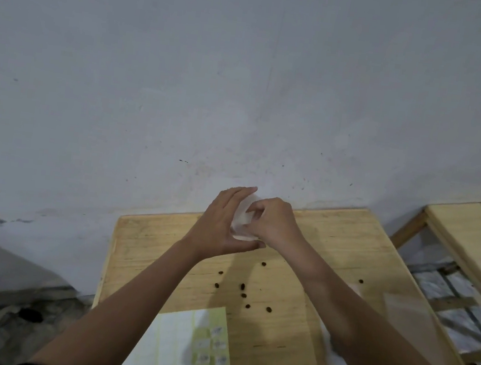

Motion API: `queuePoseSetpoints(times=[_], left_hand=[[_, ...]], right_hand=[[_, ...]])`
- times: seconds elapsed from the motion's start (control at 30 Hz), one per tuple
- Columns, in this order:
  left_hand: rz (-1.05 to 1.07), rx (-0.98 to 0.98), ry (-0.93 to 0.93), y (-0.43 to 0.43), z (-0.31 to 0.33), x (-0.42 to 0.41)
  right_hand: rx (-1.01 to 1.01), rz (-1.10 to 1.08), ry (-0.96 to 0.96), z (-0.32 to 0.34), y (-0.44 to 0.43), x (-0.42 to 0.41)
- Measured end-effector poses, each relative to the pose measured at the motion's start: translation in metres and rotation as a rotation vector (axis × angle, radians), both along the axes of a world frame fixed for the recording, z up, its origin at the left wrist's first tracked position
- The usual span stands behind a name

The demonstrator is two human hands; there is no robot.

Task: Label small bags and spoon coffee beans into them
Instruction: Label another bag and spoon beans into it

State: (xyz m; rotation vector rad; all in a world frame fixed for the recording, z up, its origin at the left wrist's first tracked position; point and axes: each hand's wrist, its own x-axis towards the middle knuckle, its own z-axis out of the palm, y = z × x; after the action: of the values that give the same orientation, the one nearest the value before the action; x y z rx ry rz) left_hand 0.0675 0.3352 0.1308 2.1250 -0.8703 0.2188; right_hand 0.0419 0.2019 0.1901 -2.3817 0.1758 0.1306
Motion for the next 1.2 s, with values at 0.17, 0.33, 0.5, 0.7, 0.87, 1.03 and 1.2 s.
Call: queuePoseSetpoints(times=[0.17, 0.33, 0.5, 0.7, 0.87, 1.03, 1.2], left_hand=[[0.012, -0.042, 0.028, -0.008, -0.001, 0.004], [0.084, -0.027, 0.037, -0.016, -0.007, 0.013], [0.255, 0.0, 0.112, -0.007, -0.023, 0.023], [0.439, 0.033, 0.203, 0.01, -0.049, 0.027], [0.486, 0.041, 0.244, 0.015, -0.062, 0.024], [0.496, 0.049, 0.259, 0.017, -0.068, 0.026], [0.505, 0.032, 0.265, 0.01, -0.067, 0.037]], right_hand=[[0.024, 0.075, 0.057, 0.0, -0.016, 0.006], [0.231, 0.174, 0.089, -0.004, -0.035, 0.021], [0.455, 0.047, -0.048, -0.032, -0.062, 0.042], [0.155, 0.02, 0.154, -0.107, -0.085, 0.048], [0.321, -0.052, 0.288, -0.148, -0.076, 0.048], [0.351, -0.159, 0.014, -0.16, -0.074, 0.06], [0.307, -0.225, -0.106, -0.154, -0.075, 0.078]])
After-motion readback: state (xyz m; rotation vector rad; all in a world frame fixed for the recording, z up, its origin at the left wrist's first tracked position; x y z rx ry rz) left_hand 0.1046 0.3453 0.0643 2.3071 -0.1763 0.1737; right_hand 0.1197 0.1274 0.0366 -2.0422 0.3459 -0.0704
